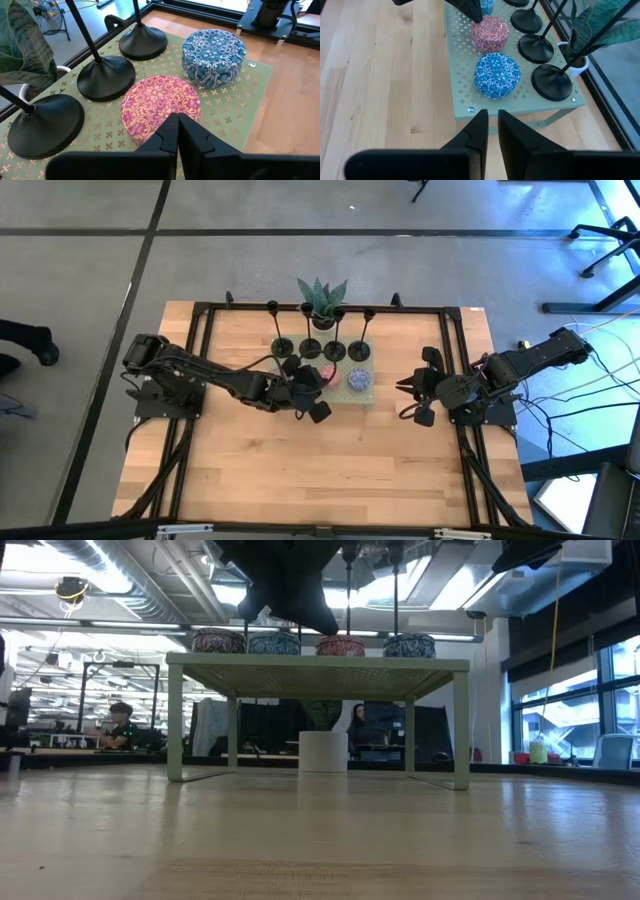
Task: Pick & Place candle stick holders
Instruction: Adjust the pink scented candle on the shelf, then adjust the light blue scented candle on the shelf
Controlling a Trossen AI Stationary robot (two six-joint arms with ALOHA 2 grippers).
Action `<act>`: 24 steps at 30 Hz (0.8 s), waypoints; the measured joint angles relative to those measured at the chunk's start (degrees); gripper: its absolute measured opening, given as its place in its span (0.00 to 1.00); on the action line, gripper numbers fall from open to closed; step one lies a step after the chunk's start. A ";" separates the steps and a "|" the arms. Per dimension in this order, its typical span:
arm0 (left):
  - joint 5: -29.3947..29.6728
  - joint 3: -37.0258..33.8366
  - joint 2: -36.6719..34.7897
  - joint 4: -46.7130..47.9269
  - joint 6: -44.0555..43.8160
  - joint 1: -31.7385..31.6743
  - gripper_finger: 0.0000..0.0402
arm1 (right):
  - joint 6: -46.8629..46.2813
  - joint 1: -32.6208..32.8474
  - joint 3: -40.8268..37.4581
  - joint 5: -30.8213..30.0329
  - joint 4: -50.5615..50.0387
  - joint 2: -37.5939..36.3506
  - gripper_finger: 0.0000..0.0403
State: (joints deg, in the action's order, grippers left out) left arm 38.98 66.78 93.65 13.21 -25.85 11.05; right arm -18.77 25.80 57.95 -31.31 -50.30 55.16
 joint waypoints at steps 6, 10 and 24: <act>-1.07 -0.02 0.00 -1.19 0.29 0.00 0.00 | 0.14 0.01 0.00 0.00 0.00 0.00 0.11; -3.64 -0.04 0.00 -2.90 1.97 0.00 0.00 | 0.14 0.01 0.00 -0.02 0.00 0.00 0.11; -0.89 -0.11 -2.15 -8.15 12.57 3.71 0.00 | 0.16 0.01 0.00 -0.04 0.00 0.00 0.11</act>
State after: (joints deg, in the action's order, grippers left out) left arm 38.09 66.67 91.49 5.06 -13.28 14.76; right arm -18.61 25.80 57.95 -31.35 -50.30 55.16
